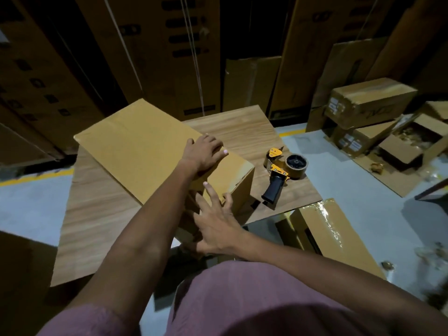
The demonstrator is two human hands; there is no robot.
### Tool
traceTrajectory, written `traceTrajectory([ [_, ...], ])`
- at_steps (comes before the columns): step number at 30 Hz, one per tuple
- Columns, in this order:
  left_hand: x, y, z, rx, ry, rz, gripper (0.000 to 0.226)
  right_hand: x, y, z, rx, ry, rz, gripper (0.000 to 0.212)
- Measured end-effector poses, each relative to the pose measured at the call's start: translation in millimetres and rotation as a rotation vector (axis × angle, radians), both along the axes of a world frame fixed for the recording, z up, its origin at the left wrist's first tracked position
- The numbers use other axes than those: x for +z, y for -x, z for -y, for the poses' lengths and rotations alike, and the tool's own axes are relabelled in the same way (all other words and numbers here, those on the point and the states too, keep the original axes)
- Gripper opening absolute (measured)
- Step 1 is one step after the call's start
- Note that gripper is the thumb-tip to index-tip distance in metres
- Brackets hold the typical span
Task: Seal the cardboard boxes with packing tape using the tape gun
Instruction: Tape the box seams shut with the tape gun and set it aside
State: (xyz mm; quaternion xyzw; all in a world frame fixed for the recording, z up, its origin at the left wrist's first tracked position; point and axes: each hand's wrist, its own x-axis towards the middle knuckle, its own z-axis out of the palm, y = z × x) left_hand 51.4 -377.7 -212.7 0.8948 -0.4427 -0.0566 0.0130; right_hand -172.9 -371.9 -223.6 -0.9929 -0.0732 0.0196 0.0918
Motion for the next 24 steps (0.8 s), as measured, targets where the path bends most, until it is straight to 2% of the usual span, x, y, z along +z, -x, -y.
traceTrajectory([
  [3,6.9,-21.2,-2.4,0.058,-0.006,0.002,0.056,-6.2,-19.0,6.0,-0.032,0.035,0.212,0.074],
  [7,20.8,-60.9,-14.4,0.167,0.025,-0.014,0.054,-6.7,-43.4,25.6,-0.112,-0.01,0.293,0.08],
  [10,17.5,-88.0,-33.8,0.249,0.036,-0.013,0.057,-23.7,-46.2,40.8,-0.268,-0.249,0.254,0.087],
  [13,10.0,-103.2,-54.0,0.454,0.011,-0.002,0.063,-37.4,-40.9,44.0,-0.679,-0.552,0.236,0.095],
  [15,6.8,-99.8,-65.8,0.593,-0.028,-0.007,0.069,-38.8,-37.3,47.9,-0.882,-0.668,0.339,0.09],
  [18,-3.8,-74.4,-74.3,0.653,-0.002,-0.022,0.076,-32.7,-34.3,53.0,-1.082,-0.797,0.487,0.07],
  [22,-10.0,-37.7,-71.7,0.704,0.066,-0.076,0.082,-37.9,-40.4,47.9,-1.171,-0.805,0.55,0.041],
  [24,-12.0,-23.3,-71.5,0.641,0.11,-0.088,0.079,-35.4,-48.6,48.2,-1.2,-0.835,0.585,0.035],
])
